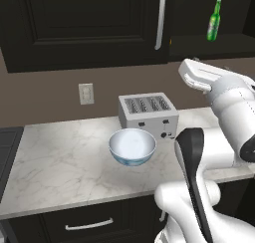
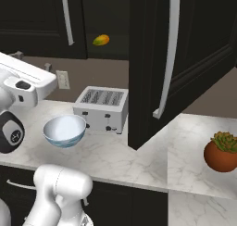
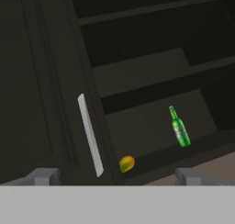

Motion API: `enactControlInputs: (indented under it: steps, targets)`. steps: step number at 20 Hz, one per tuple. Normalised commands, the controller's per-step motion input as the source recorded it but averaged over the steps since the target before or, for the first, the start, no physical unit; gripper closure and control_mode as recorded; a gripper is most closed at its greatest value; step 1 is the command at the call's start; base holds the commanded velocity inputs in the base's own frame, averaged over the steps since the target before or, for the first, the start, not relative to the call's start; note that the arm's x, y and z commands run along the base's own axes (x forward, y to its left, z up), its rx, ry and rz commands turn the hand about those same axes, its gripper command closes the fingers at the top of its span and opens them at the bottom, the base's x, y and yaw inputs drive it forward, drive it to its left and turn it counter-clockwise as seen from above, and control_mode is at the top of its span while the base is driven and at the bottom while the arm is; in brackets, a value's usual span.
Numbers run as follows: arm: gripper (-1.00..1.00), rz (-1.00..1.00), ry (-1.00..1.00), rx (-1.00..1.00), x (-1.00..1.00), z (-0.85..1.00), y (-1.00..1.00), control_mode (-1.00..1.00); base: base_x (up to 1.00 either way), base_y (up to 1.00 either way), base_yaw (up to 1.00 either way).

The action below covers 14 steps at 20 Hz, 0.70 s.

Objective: Open the cabinet. Pick the tangerine and mango from the cabinet and place them into the bowl. Then close the cabinet.

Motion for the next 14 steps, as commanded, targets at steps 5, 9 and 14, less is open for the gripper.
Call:
enactControlInputs:
  steps: [5,9,14]
  targets:
    - [-1.00,0.00,0.00,0.00,0.05,0.00,0.00,-1.00,0.00,0.00,0.00]
    - [-1.00,0.00,0.01,0.00,0.33,0.01,0.07,-1.00,0.00,0.00,0.00]
    - [-1.00,0.01,0.07,-0.05,0.34,0.00,0.12,-1.00,0.00,0.00,0.00]
